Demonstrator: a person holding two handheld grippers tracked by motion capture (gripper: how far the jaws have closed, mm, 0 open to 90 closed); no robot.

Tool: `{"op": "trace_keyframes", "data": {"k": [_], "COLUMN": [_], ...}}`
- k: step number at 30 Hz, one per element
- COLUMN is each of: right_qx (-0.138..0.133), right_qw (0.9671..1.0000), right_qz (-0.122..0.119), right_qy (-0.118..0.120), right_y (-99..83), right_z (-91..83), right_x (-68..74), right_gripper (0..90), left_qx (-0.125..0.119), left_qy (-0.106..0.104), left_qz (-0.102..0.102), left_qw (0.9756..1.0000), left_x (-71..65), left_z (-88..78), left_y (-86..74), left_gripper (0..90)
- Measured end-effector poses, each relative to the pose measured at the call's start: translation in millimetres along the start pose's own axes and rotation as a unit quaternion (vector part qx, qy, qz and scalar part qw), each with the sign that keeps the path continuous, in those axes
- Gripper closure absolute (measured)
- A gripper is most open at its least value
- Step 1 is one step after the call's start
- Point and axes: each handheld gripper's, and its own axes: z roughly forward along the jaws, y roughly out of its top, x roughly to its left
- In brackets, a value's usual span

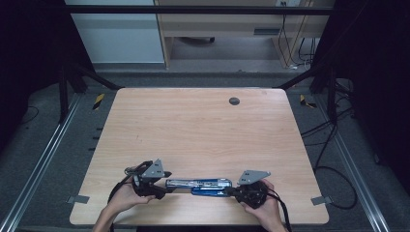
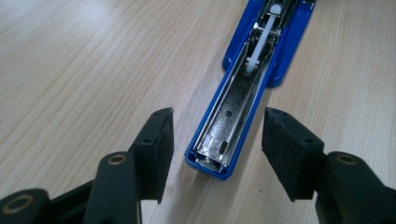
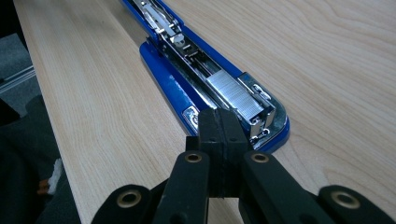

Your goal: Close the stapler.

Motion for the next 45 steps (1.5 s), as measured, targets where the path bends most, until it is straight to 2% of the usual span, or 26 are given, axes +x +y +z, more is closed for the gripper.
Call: {"op": "trace_keyframes", "data": {"k": [9, 13, 17, 36, 45], "right_qx": [0.007, 0.006, 0.003, 0.001, 0.001], "right_qw": [1.0000, 1.0000, 1.0000, 1.0000, 1.0000], "right_qz": [-0.003, -0.004, -0.004, -0.006, -0.005], "right_qy": [0.001, -0.004, 0.000, 0.000, 0.002], "right_y": [0.1, 0.3, 0.3, 1.1, 1.5], "right_z": [3.6, 3.8, 4.6, 6.5, 7.1], "right_x": [0.5, 0.1, -1.3, -0.6, -0.8], "right_gripper": [90.0, 90.0, 90.0, 90.0, 90.0], "left_qx": [0.016, 0.015, 0.017, 0.022, 0.022], "left_qy": [-0.010, -0.011, -0.013, -0.030, -0.034], "left_qz": [0.011, 0.010, 0.013, 0.027, 0.036], "left_qw": [0.9998, 0.9998, 0.9997, 0.9990, 0.9985], "left_x": [-1.0, 0.8, 1.7, 5.2, 6.3], "left_z": [11.7, 13.5, 14.6, 13.7, 8.2], "left_y": [-1.7, -1.9, -2.5, -1.0, 2.7], "left_gripper": [47.9, 50.9, 52.1, 55.0, 55.8]}}
